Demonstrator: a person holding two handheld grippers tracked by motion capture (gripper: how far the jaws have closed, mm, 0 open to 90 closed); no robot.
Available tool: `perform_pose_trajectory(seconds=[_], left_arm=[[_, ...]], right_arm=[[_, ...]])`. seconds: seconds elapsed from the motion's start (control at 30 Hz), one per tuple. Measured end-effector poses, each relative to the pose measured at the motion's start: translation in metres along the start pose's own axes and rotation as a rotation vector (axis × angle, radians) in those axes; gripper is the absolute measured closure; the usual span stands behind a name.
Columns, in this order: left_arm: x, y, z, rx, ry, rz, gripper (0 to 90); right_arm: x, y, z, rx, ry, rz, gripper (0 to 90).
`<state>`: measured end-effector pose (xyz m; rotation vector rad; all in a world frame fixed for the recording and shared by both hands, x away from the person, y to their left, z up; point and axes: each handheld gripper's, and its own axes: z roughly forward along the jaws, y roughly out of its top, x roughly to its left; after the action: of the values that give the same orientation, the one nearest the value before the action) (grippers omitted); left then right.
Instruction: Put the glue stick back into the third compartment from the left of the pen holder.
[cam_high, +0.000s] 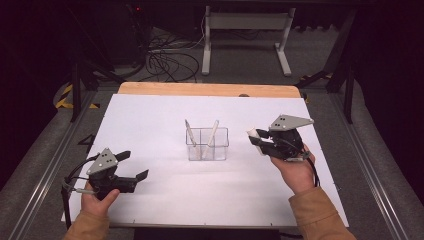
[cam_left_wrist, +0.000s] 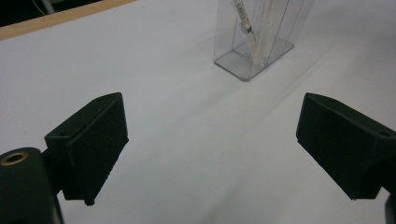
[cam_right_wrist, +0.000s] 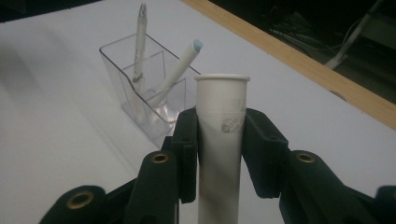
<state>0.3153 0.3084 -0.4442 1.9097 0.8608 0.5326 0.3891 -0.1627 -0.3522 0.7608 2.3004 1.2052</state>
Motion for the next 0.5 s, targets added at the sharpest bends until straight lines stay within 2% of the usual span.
perform_pose_trajectory(seconds=[0.23,0.5], left_arm=[[0.000,0.000,0.000,-0.004,0.001,0.000,9.7],[0.000,0.000,-0.001,-0.009,0.004,-0.001,9.7]], right_arm=[[0.001,0.005,0.003,-0.077,0.045,0.009,68.0],[0.004,0.012,0.016,-0.149,0.085,0.014,67.9]])
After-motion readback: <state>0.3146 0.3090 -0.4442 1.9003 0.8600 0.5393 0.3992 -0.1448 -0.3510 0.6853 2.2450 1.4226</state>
